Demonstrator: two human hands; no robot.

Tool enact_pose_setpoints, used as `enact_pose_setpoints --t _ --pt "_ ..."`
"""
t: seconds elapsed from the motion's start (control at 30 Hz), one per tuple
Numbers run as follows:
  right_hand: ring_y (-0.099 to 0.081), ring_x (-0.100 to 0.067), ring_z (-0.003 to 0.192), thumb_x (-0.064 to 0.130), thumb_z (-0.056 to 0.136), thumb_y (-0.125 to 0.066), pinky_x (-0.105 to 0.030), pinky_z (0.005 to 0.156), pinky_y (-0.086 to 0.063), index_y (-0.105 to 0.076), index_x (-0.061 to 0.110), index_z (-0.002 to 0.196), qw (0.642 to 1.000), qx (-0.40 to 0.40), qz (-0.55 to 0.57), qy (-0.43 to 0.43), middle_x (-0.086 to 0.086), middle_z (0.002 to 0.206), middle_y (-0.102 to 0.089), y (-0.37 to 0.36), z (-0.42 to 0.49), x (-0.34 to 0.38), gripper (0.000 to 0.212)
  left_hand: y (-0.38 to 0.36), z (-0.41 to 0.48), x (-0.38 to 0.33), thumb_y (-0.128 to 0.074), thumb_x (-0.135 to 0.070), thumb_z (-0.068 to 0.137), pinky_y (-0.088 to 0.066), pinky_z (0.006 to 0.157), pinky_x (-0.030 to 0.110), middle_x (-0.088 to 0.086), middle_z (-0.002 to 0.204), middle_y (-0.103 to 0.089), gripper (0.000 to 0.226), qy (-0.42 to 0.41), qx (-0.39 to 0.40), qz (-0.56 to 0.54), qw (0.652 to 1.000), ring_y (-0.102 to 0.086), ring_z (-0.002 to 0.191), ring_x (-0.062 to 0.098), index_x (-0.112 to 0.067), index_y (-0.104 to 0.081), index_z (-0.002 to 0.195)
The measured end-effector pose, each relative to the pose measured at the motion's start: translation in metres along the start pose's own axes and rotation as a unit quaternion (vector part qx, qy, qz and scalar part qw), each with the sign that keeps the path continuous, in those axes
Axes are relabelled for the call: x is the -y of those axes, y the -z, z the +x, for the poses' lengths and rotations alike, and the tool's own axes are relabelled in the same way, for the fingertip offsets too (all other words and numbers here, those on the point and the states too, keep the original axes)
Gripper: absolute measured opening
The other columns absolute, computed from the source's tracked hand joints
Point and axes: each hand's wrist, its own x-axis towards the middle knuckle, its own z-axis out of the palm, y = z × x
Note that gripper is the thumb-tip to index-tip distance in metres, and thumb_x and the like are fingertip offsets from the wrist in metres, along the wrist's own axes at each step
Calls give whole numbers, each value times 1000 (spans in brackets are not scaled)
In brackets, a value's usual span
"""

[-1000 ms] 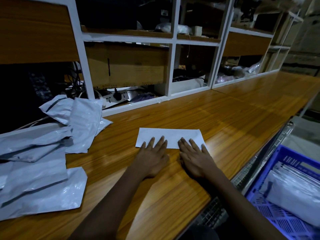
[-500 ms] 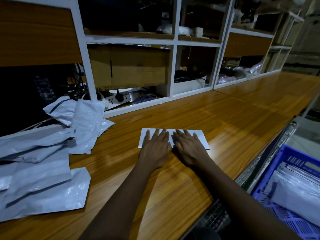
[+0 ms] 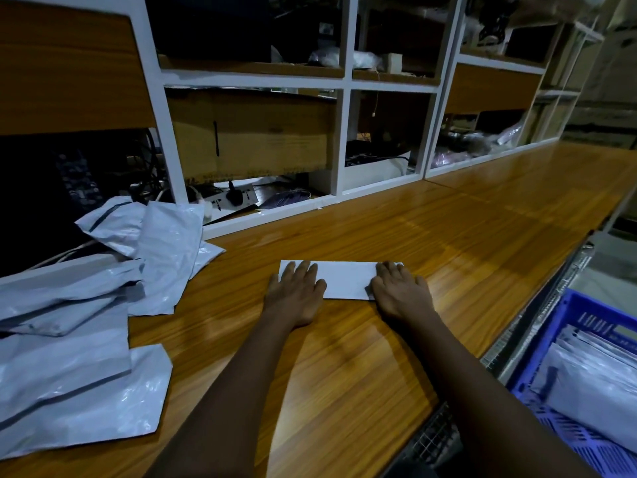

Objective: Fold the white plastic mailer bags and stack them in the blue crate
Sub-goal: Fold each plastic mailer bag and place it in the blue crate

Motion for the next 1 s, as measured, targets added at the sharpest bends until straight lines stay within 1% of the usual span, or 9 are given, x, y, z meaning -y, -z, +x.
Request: enact_pose_setpoints --t 0.07,0.13,0.3,0.47,0.57,0.7,0.77,0.9,1.0 --pt "-21 -33 146 37 104 -29 -56 108 -29 -47 20 136 1000 4 0 -13 -10 158 -26 -2 1 -8 40 1 2 5 -16 -41 106 -5 121 51 3 166 7 57 4 -4 19 1000 6 152 28 -21 -4 158" --pt "-23 -34 145 37 104 -29 -59 105 -30 -48 20 132 1000 2 -9 -26 -11 156 -29 -3 2 -10 38 4 1 5 -14 -45 106 -4 121 51 2 166 4 58 38 -16 -26 999 3 152 25 -21 -4 158" --pt "-43 -39 127 37 99 -34 -60 94 -38 -57 12 118 995 -66 -37 -70 -16 131 -53 -6 5 -2 39 6 1 -3 -18 -48 104 -3 119 54 4 164 -15 59 61 -96 2 993 -8 151 24 -20 -18 156" --pt "-61 -39 114 35 91 -36 -54 85 -51 -67 -2 113 994 -80 6 78 -24 121 -65 0 21 21 53 8 6 -28 -30 -31 105 -14 118 56 8 161 -24 48 -88 -149 96 980 -18 148 28 -15 -34 150" --pt "-54 -36 125 36 93 -24 -52 94 -47 -59 2 126 990 -76 60 106 -19 135 -58 -1 31 24 59 8 11 -36 -40 -26 104 -18 120 51 8 160 -26 47 -123 -132 92 979 -21 148 28 -15 -35 150" --pt "-49 -43 131 42 94 -12 -63 93 -43 -65 2 109 991 -50 9 124 -24 141 -52 -8 33 19 68 2 24 -26 -25 -31 108 -11 122 48 6 165 -8 51 -100 -68 64 991 -8 151 28 -14 -21 155" --pt "-36 -39 140 44 96 -7 -62 103 -34 -60 7 122 995 -28 -19 95 -19 153 -39 -7 31 15 69 1 29 -20 -18 -36 107 -6 122 48 3 166 0 54 -70 -34 38 996 -2 152 27 -15 -15 157" --pt "-20 -34 147 40 105 -28 -59 112 -26 -40 12 145 1000 14 -13 14 -12 161 -22 -3 26 -7 50 7 27 3 -14 -41 107 1 122 47 0 166 7 57 8 -4 -30 999 5 152 24 -20 -2 158" --pt "-32 -35 141 37 104 -35 -57 105 -34 -48 13 137 1000 -14 -2 -17 -12 153 -36 -9 25 -19 43 9 24 21 -15 -46 106 2 121 51 -2 166 3 58 47 -20 -77 996 3 152 21 -23 -5 158"
